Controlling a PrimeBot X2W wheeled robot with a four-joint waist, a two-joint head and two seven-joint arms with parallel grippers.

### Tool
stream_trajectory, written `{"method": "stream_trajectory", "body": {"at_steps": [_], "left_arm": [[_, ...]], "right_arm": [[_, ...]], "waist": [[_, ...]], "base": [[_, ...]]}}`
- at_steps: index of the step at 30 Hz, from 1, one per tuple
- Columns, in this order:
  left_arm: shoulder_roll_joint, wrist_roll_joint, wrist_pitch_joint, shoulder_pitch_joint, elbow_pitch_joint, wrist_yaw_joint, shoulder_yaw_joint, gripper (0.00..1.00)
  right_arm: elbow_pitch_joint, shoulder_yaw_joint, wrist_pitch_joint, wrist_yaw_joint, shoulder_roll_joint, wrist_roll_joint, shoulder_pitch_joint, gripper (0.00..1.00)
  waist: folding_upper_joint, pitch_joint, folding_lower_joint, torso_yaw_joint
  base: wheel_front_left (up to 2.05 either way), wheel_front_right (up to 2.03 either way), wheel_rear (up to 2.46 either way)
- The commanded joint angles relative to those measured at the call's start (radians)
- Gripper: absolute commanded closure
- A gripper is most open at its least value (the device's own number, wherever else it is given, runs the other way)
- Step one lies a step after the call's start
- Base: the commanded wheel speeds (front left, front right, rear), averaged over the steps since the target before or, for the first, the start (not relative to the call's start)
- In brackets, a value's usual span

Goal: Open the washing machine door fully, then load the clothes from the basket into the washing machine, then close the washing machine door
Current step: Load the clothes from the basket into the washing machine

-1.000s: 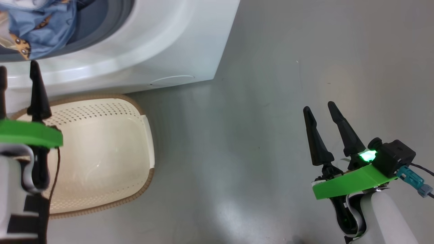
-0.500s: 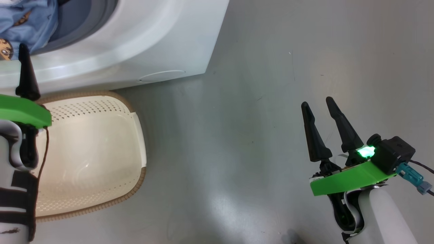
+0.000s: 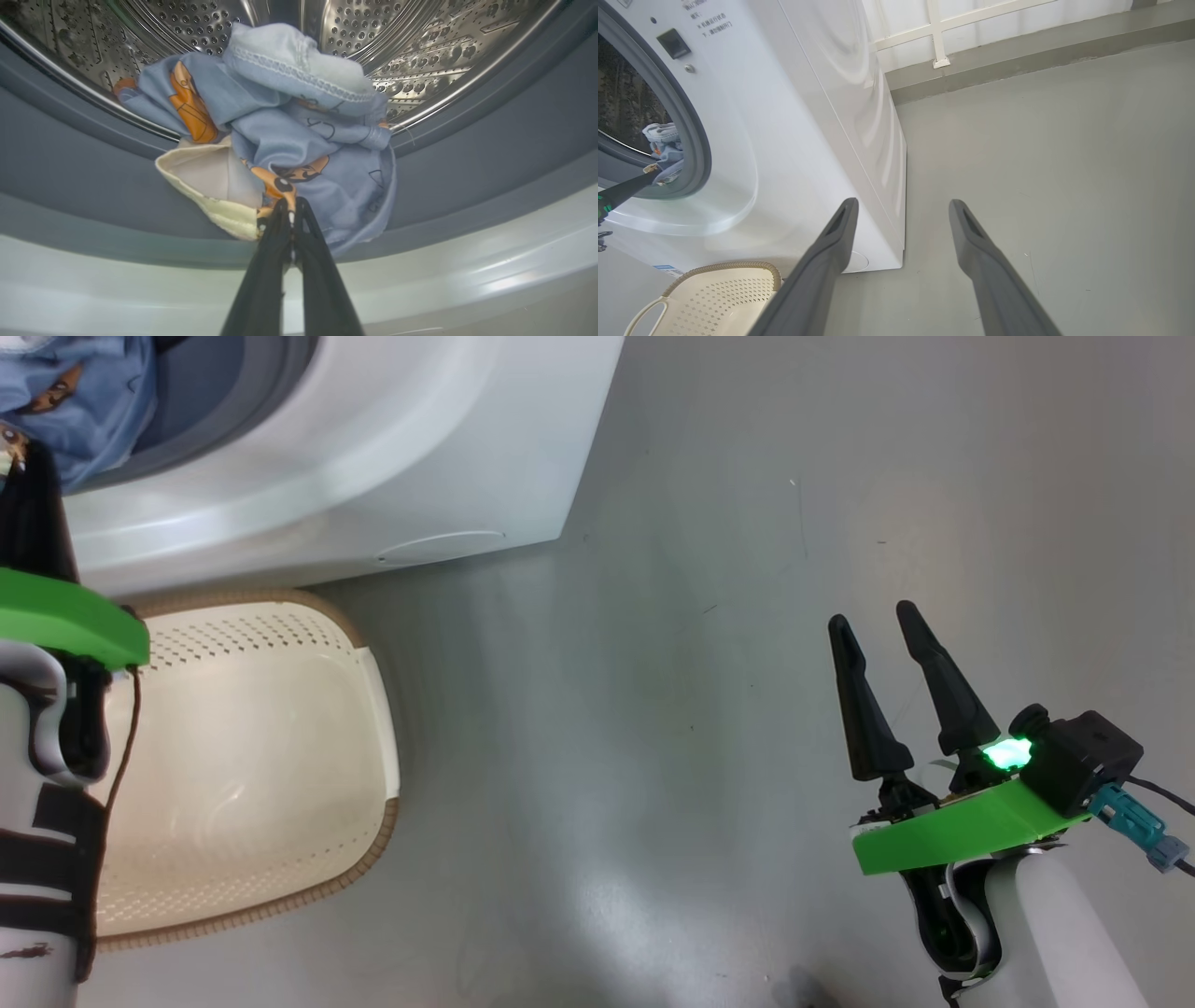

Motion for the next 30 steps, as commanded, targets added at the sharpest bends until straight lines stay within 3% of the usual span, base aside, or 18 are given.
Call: {"method": "stream_trajectory", "body": {"at_steps": [1,11,24,30], "left_arm": [[0.053,-0.008,-0.005,-0.016,-0.017,-0.002,0.019,1.0],[0.085,-0.035,-0.005,-0.117,0.04,-0.002,-0.05,1.0],[0.152,-0.093,0.011,-0.377,0.29,-0.002,-0.266,1.0],[0.19,-0.101,-0.003,-0.496,0.318,-0.001,-0.27,1.0]], "right_arm": [[-0.024,0.022,-0.005,0.002,0.006,-0.005,0.005,0.0],[-0.022,0.036,-0.005,0.002,0.009,0.001,0.01,0.0],[-0.024,0.064,-0.005,0.002,0.012,0.011,0.005,0.0],[-0.033,0.067,-0.005,0.002,0.012,0.021,0.001,0.0]], "waist": [[0.0,-0.001,0.0,-0.001],[0.0,-0.004,0.0,-0.017],[0.0,0.016,0.0,-0.068],[0.0,0.038,0.0,-0.085]], "base": [[0.0,0.0,0.0],[0.0,0.0,0.0],[0.0,0.0,0.0],[0.0,0.0,0.0]]}}
